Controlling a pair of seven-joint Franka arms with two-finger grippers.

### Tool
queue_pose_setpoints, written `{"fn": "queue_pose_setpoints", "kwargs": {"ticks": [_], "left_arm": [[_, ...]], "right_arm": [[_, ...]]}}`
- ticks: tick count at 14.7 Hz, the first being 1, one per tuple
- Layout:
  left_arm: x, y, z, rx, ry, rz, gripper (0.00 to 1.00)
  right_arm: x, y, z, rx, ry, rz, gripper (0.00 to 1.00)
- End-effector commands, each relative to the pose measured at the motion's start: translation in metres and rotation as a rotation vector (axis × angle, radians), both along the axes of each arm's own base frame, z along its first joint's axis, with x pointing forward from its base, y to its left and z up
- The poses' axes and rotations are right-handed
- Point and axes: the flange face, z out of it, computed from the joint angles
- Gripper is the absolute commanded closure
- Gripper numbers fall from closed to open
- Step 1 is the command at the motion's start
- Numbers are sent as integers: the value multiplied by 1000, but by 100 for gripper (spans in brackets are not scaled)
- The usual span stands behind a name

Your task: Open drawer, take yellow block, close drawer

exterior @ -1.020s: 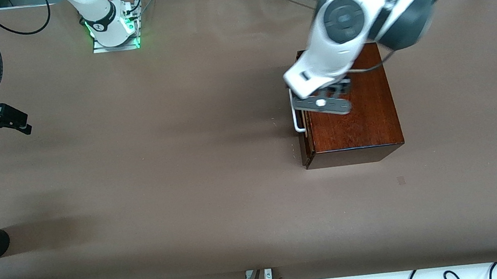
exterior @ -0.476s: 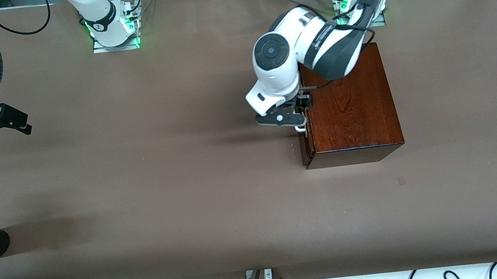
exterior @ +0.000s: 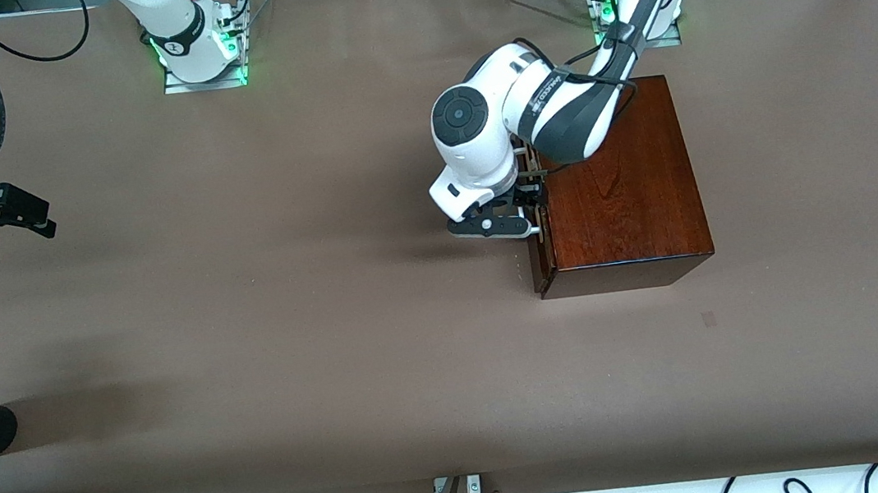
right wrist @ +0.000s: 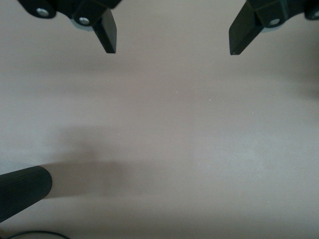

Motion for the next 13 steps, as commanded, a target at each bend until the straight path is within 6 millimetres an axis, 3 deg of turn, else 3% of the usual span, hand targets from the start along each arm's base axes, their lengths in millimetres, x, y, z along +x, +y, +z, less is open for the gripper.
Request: {"fn": "queue_pose_setpoints", "kwargs": {"ticks": [1, 7, 13], "left_arm": [[0, -6, -8, 32, -25, -5, 0], [-4, -15, -29, 60, -56, 25, 0], [-15, -39, -27, 7, -89, 27, 0]], "right_arm": [[-3, 0, 3, -12, 0, 11, 0], [-3, 0, 3, -12, 0, 11, 0], [-4, 0, 4, -12, 0, 11, 0]]}}
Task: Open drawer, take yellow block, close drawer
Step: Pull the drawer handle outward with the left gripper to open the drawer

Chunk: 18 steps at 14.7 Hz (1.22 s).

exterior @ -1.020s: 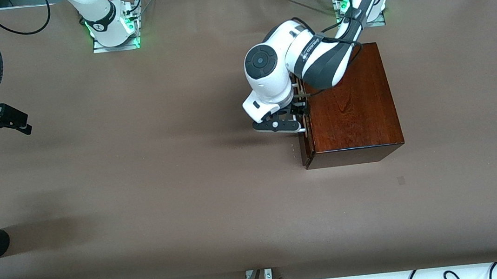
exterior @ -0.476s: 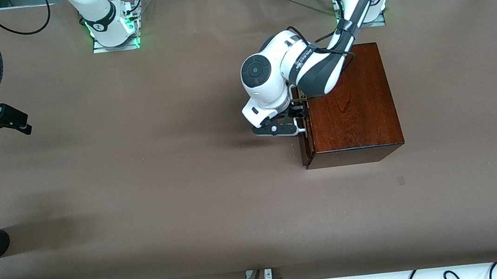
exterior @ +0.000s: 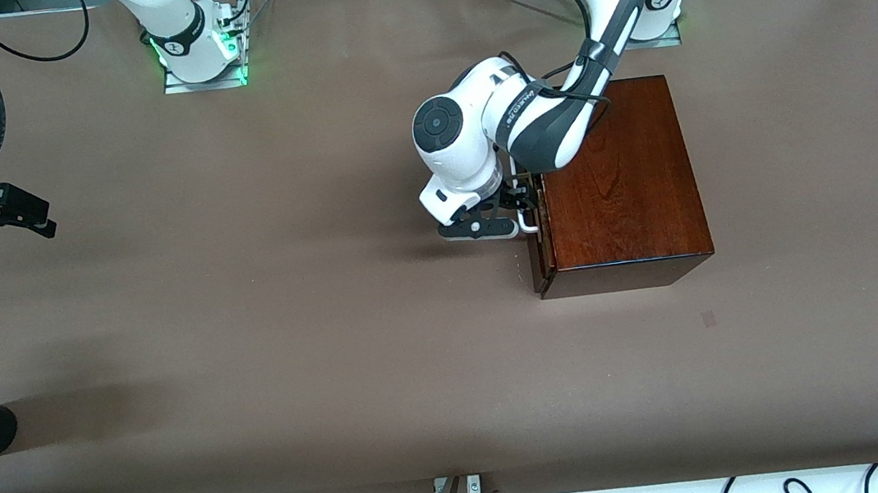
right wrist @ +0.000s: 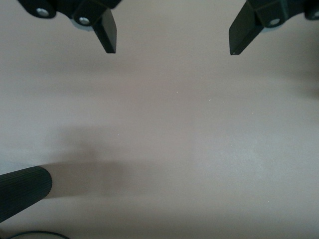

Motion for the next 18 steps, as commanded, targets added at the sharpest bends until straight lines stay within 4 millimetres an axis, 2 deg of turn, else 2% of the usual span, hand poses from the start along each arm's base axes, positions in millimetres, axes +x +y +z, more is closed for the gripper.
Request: {"fn": "queue_pose_setpoints", "kwargs": {"ticks": [1, 7, 10, 14, 18], "left_arm": [[-8, -27, 3, -44, -52, -17, 0], [-3, -45, 0, -200, -73, 62, 0], [-12, -57, -4, -205, -73, 58, 0], [-14, -74, -5, -222, -88, 101, 0], [-15, -82, -4, -233, -97, 121, 0]], "right_arm": [[-4, 0, 4, -12, 0, 11, 0], [-3, 0, 3, -12, 3, 11, 0], [-4, 0, 4, -12, 1, 11, 0], [-4, 0, 4, -12, 1, 11, 0], [-4, 0, 4, -12, 1, 11, 0]]}}
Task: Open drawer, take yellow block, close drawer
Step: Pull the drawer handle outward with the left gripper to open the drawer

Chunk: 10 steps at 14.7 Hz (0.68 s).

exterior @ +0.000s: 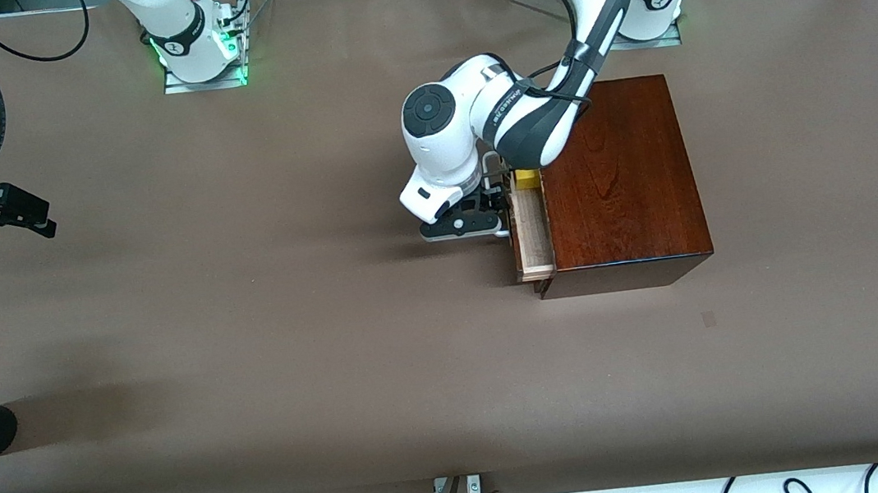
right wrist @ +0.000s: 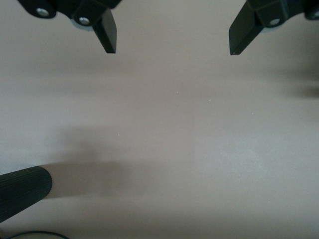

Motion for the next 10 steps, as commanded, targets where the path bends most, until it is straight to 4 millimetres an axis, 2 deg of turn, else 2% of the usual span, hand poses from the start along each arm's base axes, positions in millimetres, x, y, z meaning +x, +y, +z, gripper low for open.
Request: {"fn": "queue_pose_setpoints", "kwargs": {"ticks": [1, 6, 10], "left_arm": [[-8, -47, -4, -102, -19, -4, 0], [3, -43, 7, -158, 6, 56, 0], [2, -44, 7, -161, 10, 56, 0]], "right_arm": [[-4, 0, 4, -12, 1, 11, 0], [-4, 0, 4, -12, 2, 11, 0], [-4, 0, 4, -12, 2, 11, 0]]}}
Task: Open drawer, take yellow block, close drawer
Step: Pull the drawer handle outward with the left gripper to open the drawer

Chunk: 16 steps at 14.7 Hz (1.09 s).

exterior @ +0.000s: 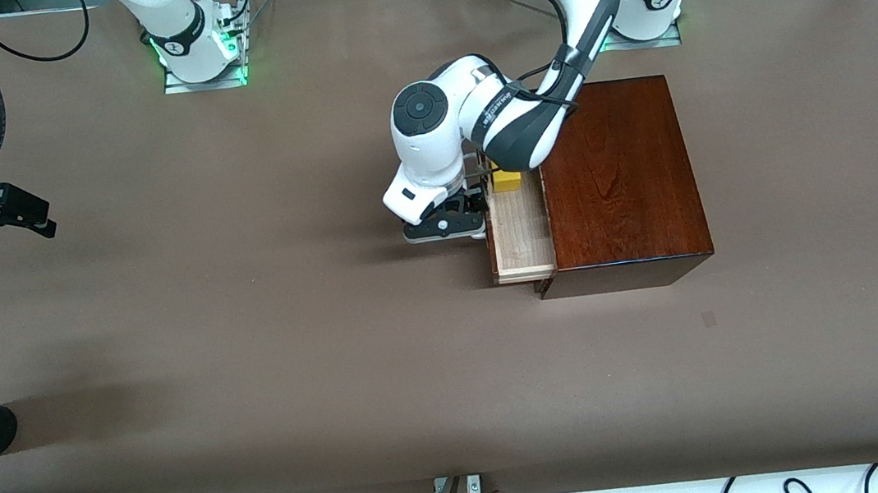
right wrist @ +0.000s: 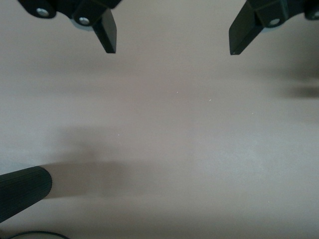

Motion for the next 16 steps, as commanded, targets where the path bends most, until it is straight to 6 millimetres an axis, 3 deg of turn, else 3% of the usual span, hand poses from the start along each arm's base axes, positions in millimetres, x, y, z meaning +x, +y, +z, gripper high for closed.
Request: {"fn": "queue_pose_setpoints", "kwargs": {"ticks": [1, 7, 10, 12, 14, 16], "left_arm": [[-2, -21, 0, -65, 1, 6, 0], [-3, -22, 29, -18, 18, 3, 0], [-8, -18, 32, 29, 60, -1, 0], [-6, -10, 64, 46, 67, 5, 0], [-5, 6, 111, 71, 76, 15, 0], [5, 39, 147, 89, 98, -39, 0]], "right_arm": [[-4, 0, 4, -12, 2, 11, 0], [-4, 0, 4, -12, 2, 11, 0], [-4, 0, 4, -12, 2, 11, 0], [-4, 0, 4, -12, 2, 11, 0], [-4, 0, 4, -12, 2, 11, 0], [-3, 0, 4, -12, -4, 11, 0]]}}
